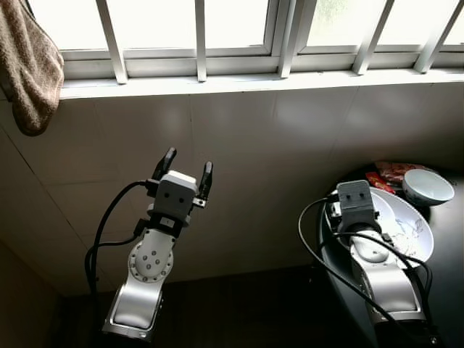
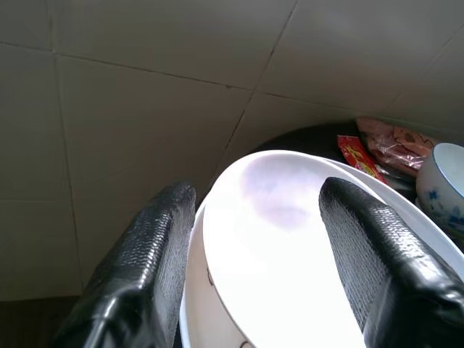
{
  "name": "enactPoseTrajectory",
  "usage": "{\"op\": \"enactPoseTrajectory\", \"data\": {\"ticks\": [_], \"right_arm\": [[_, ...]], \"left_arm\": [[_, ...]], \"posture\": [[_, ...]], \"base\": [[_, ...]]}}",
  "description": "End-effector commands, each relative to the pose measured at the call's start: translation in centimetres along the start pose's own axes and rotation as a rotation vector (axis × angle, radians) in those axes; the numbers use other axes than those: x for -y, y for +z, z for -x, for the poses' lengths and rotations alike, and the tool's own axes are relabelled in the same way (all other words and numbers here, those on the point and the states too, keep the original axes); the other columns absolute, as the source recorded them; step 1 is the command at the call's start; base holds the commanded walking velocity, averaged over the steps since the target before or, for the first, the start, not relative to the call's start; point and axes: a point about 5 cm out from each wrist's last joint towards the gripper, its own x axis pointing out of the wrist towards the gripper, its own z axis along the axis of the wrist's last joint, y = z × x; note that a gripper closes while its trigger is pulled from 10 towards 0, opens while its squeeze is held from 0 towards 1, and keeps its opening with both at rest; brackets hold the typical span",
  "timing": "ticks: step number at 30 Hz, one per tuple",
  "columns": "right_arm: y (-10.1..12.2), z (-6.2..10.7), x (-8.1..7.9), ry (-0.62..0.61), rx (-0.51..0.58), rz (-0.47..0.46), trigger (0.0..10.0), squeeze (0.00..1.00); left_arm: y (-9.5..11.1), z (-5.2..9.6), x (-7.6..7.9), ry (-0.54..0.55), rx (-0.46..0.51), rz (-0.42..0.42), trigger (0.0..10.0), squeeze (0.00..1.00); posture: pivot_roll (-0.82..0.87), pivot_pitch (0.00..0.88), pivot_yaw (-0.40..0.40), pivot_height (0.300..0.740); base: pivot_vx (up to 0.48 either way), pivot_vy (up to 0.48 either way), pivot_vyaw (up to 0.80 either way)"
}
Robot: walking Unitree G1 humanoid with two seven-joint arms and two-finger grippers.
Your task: Kitchen organization
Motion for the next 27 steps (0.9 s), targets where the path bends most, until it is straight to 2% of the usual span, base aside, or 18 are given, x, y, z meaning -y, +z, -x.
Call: {"op": "enactPoseTrajectory", "data": {"ticks": [1,6,11,16,17,18,19,20,21,23,24,27], "right_arm": [[0.1,-0.3,0.3,0.019,-0.012,-0.005,10.0,0.0],[-0.6,-0.7,0.9,0.031,-0.057,0.011,10.0,0.0],[-2.1,-0.8,0.9,0.068,-0.157,-0.046,10.0,0.0],[-2.7,-0.8,1.1,0.047,-0.186,-0.049,10.0,0.0],[-2.8,-0.9,1.3,0.03,-0.191,-0.043,8.2,0.0],[-2.8,-0.9,1.4,0.026,-0.191,-0.042,8.2,0.0],[-2.9,-0.9,1.5,0.022,-0.199,-0.042,7.4,0.0],[-3.0,-0.9,1.5,0.02,-0.205,-0.044,7.4,0.0],[-3.1,-0.9,1.7,0.017,-0.216,-0.049,4.5,0.0],[-3.2,-1.0,1.8,0.014,-0.228,-0.057,4.1,0.0],[-3.2,-1.0,1.9,0.005,-0.225,-0.062,0.0,0.0],[-3.0,-1.0,2.1,-0.01,-0.214,-0.076,0.0,0.0]], "left_arm": [[0.0,-0.1,0.0,0.0,-0.004,-0.006,10.0,0.0],[-0.1,-0.1,0.0,0.0,-0.008,-0.008,10.0,0.0],[-0.2,0.0,0.0,0.001,-0.016,-0.01,10.0,0.0],[-0.2,0.0,0.0,-0.001,-0.018,-0.01,10.0,0.0],[-0.2,0.0,0.0,-0.001,-0.018,-0.009,10.0,0.0],[-0.2,0.0,0.0,-0.001,-0.018,-0.009,10.0,0.0],[-0.3,0.0,0.0,-0.001,-0.019,-0.009,10.0,0.0],[-0.3,0.0,0.0,-0.002,-0.019,-0.009,10.0,0.0],[-0.2,0.0,0.0,-0.002,-0.02,-0.009,10.0,0.0],[-0.2,0.0,0.1,-0.002,-0.02,-0.009,10.0,0.0],[-0.3,0.0,0.0,-0.001,-0.021,-0.01,10.0,0.0],[-0.3,0.0,0.0,0.001,-0.022,-0.011,10.0,0.0]], "posture": [[0.03,0.0,-0.054,0.74],[0.03,0.0,-0.055,0.74],[0.03,0.0,-0.057,0.74],[0.03,0.0,-0.055,0.74],[0.03,0.0,-0.055,0.74],[0.03,0.0,-0.055,0.74],[0.03,0.0,-0.055,0.74],[0.03,0.0,-0.055,0.74],[0.03,0.0,-0.056,0.74],[0.03,0.0,-0.056,0.74],[0.03,0.0,-0.056,0.74],[0.03,0.0,-0.056,0.74]], "base": [[0.0,0.0,0.0],[0.0,0.0,0.0],[0.0,0.0,0.0],[0.0,0.0,0.0],[0.0,0.0,0.0],[0.0,0.0,0.0],[0.0,0.0,0.0],[0.0,0.0,0.0],[0.0,0.0,0.0],[0.0,0.0,0.0],[0.0,0.0,0.0],[0.0,0.0,0.0]]}}
